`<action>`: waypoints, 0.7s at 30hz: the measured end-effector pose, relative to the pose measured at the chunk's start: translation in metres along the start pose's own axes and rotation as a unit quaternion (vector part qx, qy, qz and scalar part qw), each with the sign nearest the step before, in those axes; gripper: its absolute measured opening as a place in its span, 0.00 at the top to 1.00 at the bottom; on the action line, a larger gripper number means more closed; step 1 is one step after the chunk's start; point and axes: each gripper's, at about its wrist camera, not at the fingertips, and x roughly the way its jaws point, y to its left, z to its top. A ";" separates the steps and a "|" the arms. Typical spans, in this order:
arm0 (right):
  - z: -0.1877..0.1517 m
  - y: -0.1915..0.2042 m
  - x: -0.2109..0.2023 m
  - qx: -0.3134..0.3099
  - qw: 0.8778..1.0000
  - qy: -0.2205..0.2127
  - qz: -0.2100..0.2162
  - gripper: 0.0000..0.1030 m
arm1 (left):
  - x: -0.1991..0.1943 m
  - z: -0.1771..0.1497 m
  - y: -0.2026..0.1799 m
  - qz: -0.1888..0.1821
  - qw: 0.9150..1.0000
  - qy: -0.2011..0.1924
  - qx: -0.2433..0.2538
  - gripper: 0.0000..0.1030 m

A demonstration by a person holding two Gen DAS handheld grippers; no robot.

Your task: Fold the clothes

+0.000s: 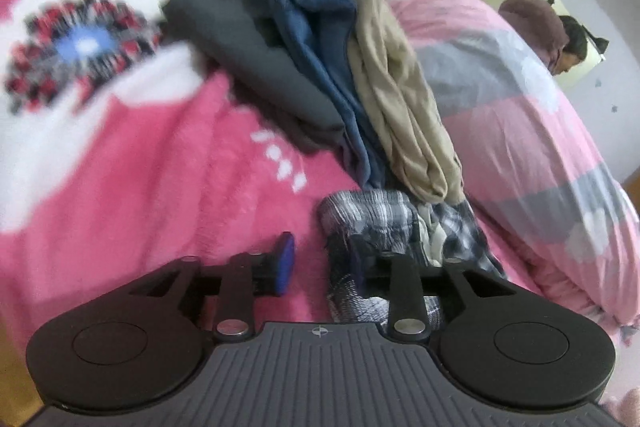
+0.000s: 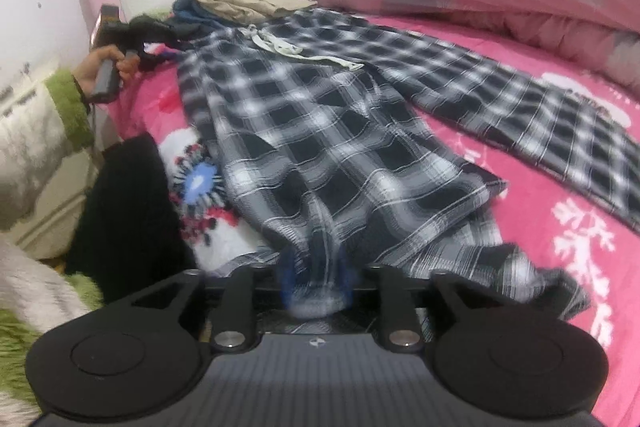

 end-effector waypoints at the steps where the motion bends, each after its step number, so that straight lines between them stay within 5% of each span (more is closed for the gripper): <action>1: -0.003 0.000 -0.005 0.003 1.000 -0.002 0.004 0.58 | -0.006 -0.001 -0.004 0.014 1.000 -0.014 0.010 0.67; 5: -0.016 -0.002 -0.023 0.024 1.000 -0.008 0.014 0.57 | -0.036 -0.004 -0.015 0.043 0.996 -0.063 0.035 0.65; 10: -0.040 -0.030 -0.048 0.112 0.992 -0.052 -0.004 0.57 | -0.070 -0.027 -0.051 0.010 0.992 -0.066 0.103 0.56; 15: -0.064 -0.065 -0.074 0.215 0.970 -0.108 -0.028 0.57 | -0.087 -0.073 -0.107 -0.076 0.981 -0.016 0.179 0.47; 21: -0.086 -0.106 -0.086 0.323 0.932 -0.161 -0.034 0.55 | -0.081 -0.159 -0.182 -0.176 0.946 0.080 0.262 0.44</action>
